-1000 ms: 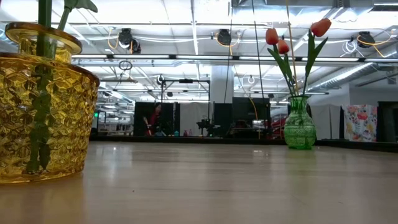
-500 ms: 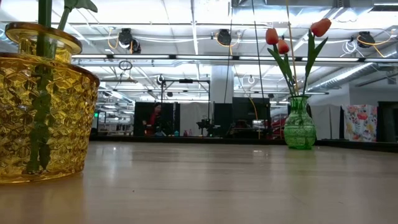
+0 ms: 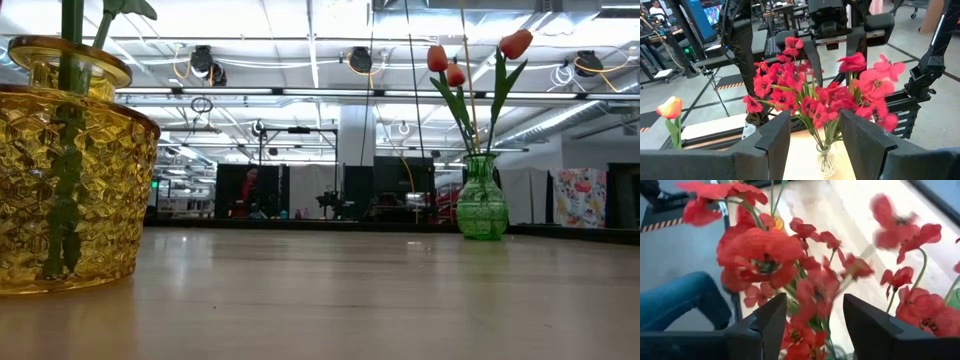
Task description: Sort flowers into vase by color
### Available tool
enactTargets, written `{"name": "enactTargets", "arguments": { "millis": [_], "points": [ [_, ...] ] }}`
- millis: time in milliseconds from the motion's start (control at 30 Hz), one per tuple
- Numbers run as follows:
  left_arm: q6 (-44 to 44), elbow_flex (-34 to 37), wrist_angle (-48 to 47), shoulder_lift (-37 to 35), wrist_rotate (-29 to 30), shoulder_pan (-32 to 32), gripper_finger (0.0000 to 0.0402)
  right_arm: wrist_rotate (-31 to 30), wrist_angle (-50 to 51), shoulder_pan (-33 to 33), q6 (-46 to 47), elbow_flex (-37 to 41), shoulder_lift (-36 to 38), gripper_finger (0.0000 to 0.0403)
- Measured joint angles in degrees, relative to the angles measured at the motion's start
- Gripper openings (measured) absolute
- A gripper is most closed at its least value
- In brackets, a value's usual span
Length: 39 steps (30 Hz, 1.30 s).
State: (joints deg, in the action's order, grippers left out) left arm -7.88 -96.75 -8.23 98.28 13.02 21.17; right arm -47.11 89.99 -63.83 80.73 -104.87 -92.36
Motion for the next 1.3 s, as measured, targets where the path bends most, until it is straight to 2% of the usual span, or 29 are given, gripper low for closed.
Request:
{"name": "enactTargets", "arguments": {
  "millis": [333,533,767,933,1067,1200,1300],
  "points": [
    [0.5,0.0,-2.9,0.0,0.0,0.0,0.0176,5.1,0.0,0.1,-6.3,-8.1,0.0,0.0187],
    [0.2,0.0,-3.5,-0.7,0.2,0.2,0.0176,6.4,0.0,0.1,-15.6,-14.5,0.1,0.0187],
    [0.2,0.0,-5.2,-3.8,1.2,0.9,0.0176,-0.7,-1.3,0.1,-29.2,-14.0,0.0,0.0187],
    [1.3,-0.1,-8.1,-4.8,2.6,1.5,0.0176,-8.3,-4.6,1.2,-35.3,-11.1,-0.1,0.0185],
    [0.9,0.0,-10.6,-6.0,2.7,1.7,0.0176,-14.1,-4.2,1.5,-39.6,-10.8,0.4,0.0158],
    [1.4,-0.1,-11.4,-10.3,3.2,1.4,0.0176,-13.9,-7.0,4.4,-49.8,-14.4,4.2,0.0104],
    [1.5,-0.1,-11.9,-13.6,3.6,1.2,0.0176,-9.5,-8.8,7.8,-58.0,-16.7,8.7,0.0056]
  ]
}}
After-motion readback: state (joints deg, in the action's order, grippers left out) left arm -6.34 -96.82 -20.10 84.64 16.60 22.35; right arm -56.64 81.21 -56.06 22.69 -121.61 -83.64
